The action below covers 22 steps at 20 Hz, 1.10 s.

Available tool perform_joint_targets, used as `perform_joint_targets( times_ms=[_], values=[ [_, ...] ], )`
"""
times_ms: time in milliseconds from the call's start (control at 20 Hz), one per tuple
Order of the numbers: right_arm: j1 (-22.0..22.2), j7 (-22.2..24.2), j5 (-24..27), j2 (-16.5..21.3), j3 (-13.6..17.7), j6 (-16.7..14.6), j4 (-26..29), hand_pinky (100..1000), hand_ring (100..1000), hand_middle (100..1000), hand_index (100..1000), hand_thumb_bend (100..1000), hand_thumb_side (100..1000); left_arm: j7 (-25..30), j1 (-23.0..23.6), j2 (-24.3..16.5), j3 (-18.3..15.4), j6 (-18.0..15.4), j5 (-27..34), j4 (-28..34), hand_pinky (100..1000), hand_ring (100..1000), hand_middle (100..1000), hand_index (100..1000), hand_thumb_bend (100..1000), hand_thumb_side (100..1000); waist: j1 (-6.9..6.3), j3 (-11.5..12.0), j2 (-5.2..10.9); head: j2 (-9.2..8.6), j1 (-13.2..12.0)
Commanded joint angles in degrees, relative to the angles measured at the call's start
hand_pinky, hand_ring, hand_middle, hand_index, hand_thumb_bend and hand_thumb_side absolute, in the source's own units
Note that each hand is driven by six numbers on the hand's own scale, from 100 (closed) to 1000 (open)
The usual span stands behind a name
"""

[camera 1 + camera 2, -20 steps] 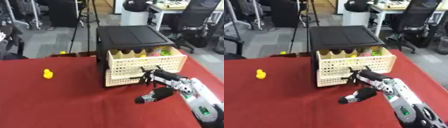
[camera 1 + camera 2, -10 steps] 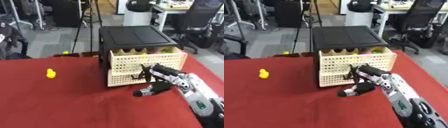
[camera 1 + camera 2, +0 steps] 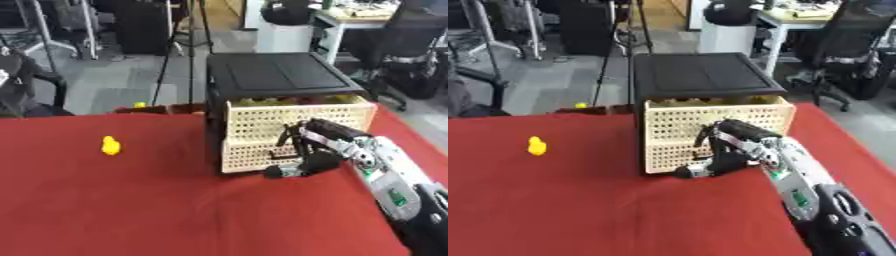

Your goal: Pick up objects from table and place into drawer.

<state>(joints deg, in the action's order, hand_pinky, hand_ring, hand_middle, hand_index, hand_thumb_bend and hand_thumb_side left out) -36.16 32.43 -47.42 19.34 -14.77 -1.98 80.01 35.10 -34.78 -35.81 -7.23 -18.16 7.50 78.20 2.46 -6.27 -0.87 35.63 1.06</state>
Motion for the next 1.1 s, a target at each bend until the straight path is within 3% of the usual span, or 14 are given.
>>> perform_joint_targets(
  times_ms=[50,1100],
  values=[
    [-2.0,-0.8,-1.1,0.1,1.0,-0.1,-1.3,359,676,707,757,867,888,0.0,-0.7,-1.2,-0.8,0.2,0.3,1.1,222,411,396,634,100,733,-0.39,0.2,0.7,-0.33,0.1],
    [-5.9,-3.9,-4.9,-1.4,2.5,-0.7,-8.0,361,681,710,758,858,898,0.5,-0.2,-0.2,-1.1,0.0,0.3,1.1,222,412,397,633,100,740,-1.15,2.2,0.46,-0.6,0.4]
  ],
)
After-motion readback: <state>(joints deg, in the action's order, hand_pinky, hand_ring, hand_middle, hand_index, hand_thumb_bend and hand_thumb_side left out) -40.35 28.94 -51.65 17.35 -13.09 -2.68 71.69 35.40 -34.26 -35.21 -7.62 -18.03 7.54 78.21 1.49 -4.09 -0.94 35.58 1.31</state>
